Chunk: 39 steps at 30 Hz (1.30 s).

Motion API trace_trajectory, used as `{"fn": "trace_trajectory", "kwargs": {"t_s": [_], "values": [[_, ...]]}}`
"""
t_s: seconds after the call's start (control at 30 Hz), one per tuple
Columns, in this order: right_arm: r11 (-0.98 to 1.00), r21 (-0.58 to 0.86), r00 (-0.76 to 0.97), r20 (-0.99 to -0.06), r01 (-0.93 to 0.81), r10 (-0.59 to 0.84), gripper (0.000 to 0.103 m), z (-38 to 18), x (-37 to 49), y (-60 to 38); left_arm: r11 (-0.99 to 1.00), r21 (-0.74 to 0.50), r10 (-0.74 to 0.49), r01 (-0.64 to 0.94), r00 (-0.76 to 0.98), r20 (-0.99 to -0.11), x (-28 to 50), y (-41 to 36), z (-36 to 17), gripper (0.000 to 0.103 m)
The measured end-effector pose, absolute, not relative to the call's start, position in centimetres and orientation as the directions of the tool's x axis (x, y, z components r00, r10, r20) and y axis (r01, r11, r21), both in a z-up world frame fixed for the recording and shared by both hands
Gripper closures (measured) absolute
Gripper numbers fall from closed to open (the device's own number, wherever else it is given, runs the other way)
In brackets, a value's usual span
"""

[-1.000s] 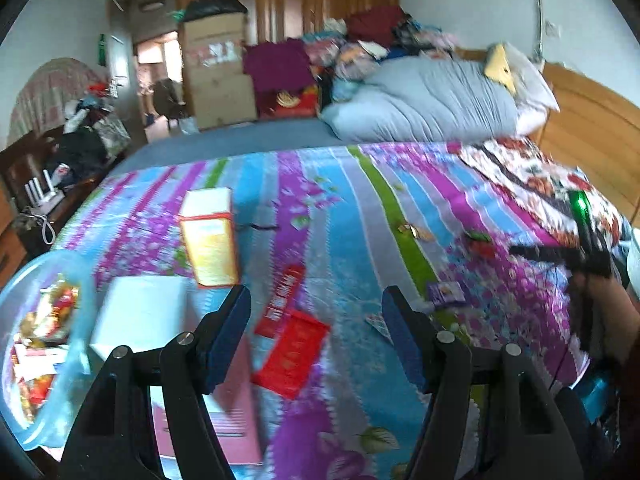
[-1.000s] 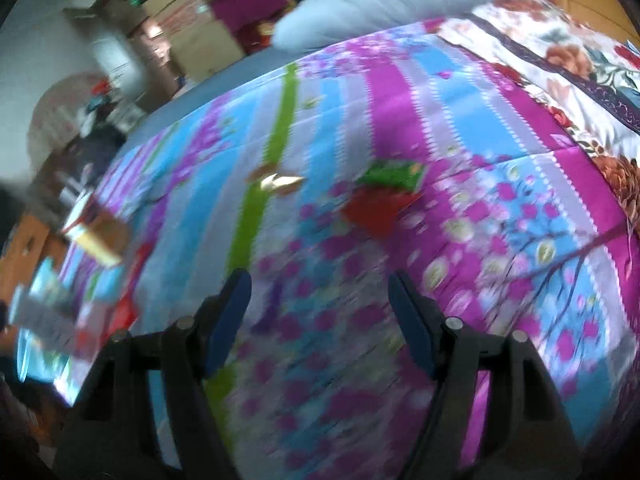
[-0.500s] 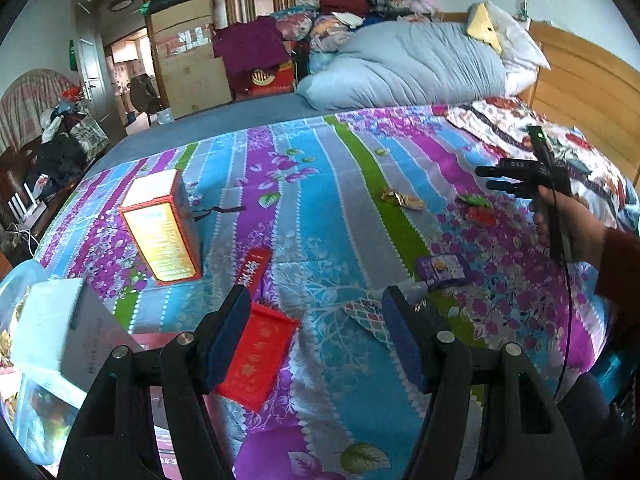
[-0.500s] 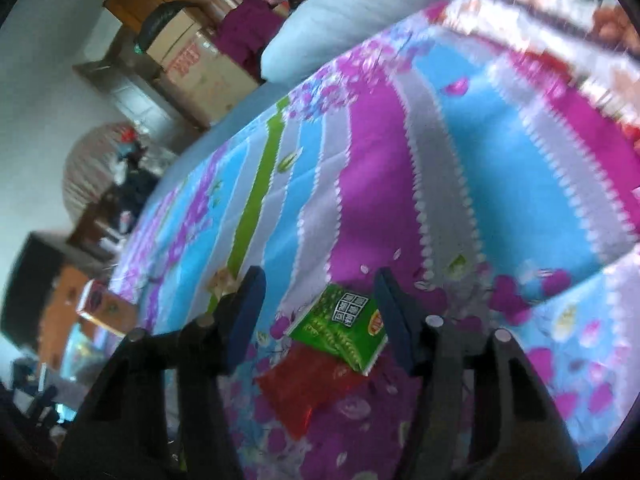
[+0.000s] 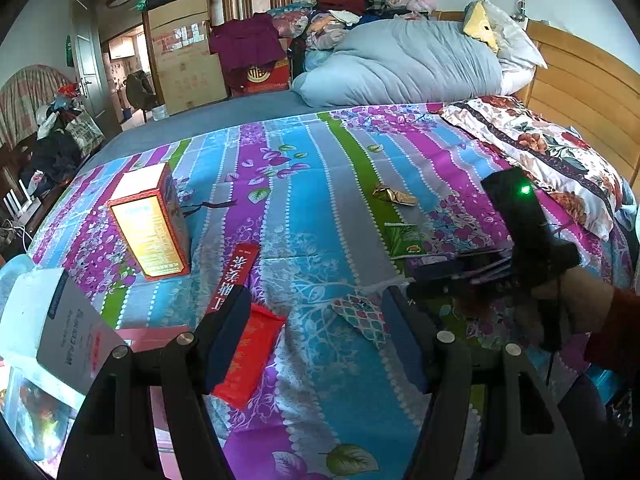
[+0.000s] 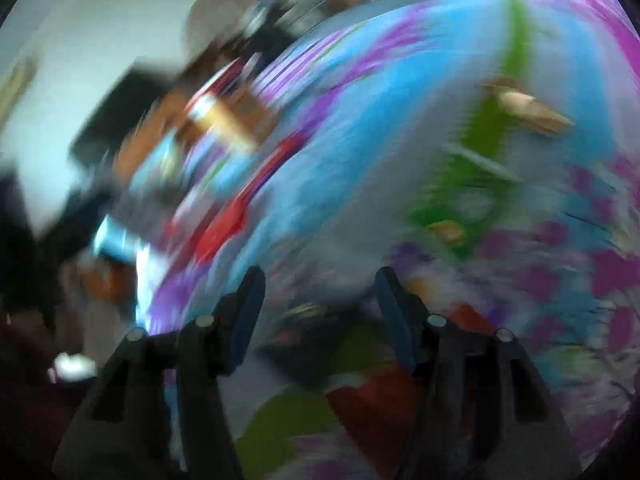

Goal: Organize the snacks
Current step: 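Lower the right tool and grasp the red wrapped packet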

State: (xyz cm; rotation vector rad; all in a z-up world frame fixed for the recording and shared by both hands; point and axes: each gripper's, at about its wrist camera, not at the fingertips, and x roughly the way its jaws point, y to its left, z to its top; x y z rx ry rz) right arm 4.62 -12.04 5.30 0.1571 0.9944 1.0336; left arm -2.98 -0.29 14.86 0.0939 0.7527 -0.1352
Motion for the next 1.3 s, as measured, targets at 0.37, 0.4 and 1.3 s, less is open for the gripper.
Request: {"fn": "trace_trajectory", "kwargs": {"t_s": [0.37,0.4,1.3], "values": [[0.814,0.485,0.423,-0.696,-0.318,0.58,0.044,3.5,21.1,-19.1,0.995,-0.001,-0.076,0.104,0.72,-0.69,-5.3,2.6,14.5,0.034],[0.812,0.48,0.398,-0.71,-0.332,0.581,0.043,2.8,21.4,-18.1,0.995,-0.002,-0.076,0.104,0.716,-0.694,-5.5,2.8,14.4,0.034],[0.875,0.341,0.344,-0.821,-0.344,0.455,0.043,4.3,1.9,-18.2,0.992,-0.075,-0.121,0.098,0.655,-0.746,-6.5,3.1,10.6,0.034]]}}
